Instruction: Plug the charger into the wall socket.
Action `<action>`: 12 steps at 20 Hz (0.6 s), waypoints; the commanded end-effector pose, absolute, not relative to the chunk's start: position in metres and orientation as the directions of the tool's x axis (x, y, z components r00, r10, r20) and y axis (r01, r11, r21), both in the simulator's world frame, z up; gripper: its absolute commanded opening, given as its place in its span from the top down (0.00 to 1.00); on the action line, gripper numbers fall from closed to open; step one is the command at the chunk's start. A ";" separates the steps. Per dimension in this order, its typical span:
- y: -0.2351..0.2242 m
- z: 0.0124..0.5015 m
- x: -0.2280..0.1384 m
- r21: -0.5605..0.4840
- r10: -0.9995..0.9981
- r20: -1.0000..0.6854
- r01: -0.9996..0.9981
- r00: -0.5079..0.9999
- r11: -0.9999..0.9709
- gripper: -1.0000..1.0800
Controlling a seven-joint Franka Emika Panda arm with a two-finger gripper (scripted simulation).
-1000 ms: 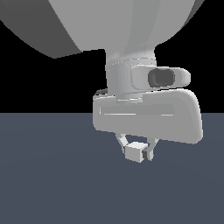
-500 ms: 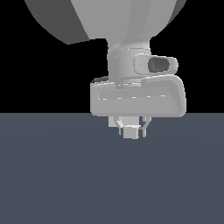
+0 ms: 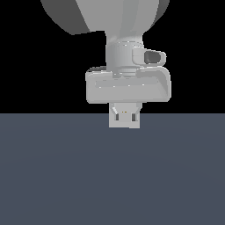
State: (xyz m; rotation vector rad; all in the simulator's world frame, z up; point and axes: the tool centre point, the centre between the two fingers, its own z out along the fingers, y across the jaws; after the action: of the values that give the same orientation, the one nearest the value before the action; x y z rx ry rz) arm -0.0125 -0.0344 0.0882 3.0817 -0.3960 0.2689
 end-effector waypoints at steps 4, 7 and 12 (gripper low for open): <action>-0.029 0.098 -0.003 0.000 -0.186 0.172 -0.189 0.967 -0.982 1.00; -0.027 0.100 -0.001 0.000 -0.171 0.171 -0.173 0.970 -0.985 1.00; -0.026 0.100 0.000 0.000 -0.167 0.171 -0.169 0.971 -0.986 1.00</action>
State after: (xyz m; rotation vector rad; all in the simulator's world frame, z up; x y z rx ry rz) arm -0.0004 -0.0264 0.1000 3.1042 -0.2662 0.2671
